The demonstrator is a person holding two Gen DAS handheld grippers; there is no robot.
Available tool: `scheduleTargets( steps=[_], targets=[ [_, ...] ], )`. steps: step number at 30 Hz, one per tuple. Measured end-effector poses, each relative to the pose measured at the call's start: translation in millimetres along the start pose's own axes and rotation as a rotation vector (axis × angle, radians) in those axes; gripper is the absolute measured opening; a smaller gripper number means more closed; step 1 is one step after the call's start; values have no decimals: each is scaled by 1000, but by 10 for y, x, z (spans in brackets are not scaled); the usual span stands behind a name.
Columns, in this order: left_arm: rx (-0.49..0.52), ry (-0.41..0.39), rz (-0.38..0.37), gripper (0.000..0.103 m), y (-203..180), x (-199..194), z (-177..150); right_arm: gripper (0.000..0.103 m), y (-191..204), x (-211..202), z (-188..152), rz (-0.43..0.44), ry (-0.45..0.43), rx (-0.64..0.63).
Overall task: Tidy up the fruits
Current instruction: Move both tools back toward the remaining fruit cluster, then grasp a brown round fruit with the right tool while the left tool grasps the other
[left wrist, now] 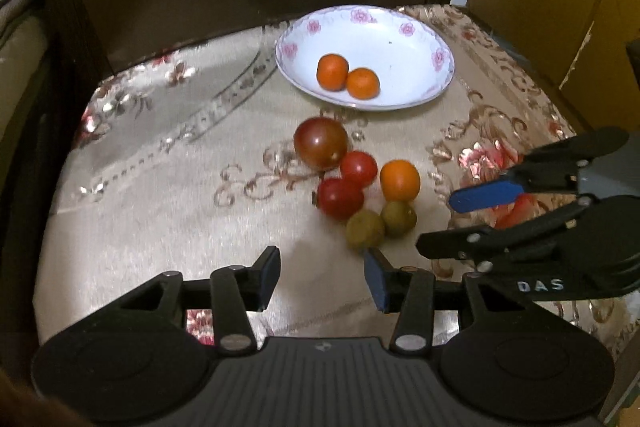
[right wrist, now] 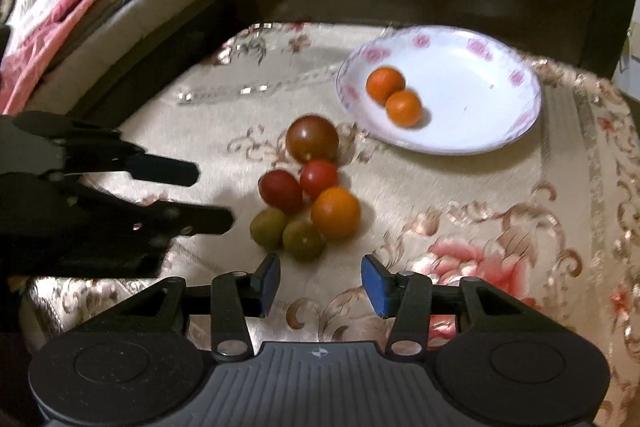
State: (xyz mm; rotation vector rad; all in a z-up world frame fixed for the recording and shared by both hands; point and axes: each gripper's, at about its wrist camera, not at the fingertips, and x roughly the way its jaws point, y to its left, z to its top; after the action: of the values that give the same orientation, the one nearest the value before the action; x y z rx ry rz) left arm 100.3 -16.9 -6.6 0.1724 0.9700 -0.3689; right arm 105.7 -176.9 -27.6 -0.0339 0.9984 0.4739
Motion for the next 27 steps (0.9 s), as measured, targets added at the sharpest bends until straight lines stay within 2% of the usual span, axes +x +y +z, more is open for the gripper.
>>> scheduleTargets(
  steps=[11,17,19,27],
  targets=[
    [-5,18,-12,54,72,51,-10,39,132,227,44,3,13,-32],
    [3,24,-32,54,51,75,-11,28,154,265,79,-6,-8,-52],
    [11,27,-42,55,40,98,-13,19,166,268,77,-19,-12,-64],
    [27,26,-83,55,-80,203,57,17,112,162,55,-25,6,-64]
  ],
)
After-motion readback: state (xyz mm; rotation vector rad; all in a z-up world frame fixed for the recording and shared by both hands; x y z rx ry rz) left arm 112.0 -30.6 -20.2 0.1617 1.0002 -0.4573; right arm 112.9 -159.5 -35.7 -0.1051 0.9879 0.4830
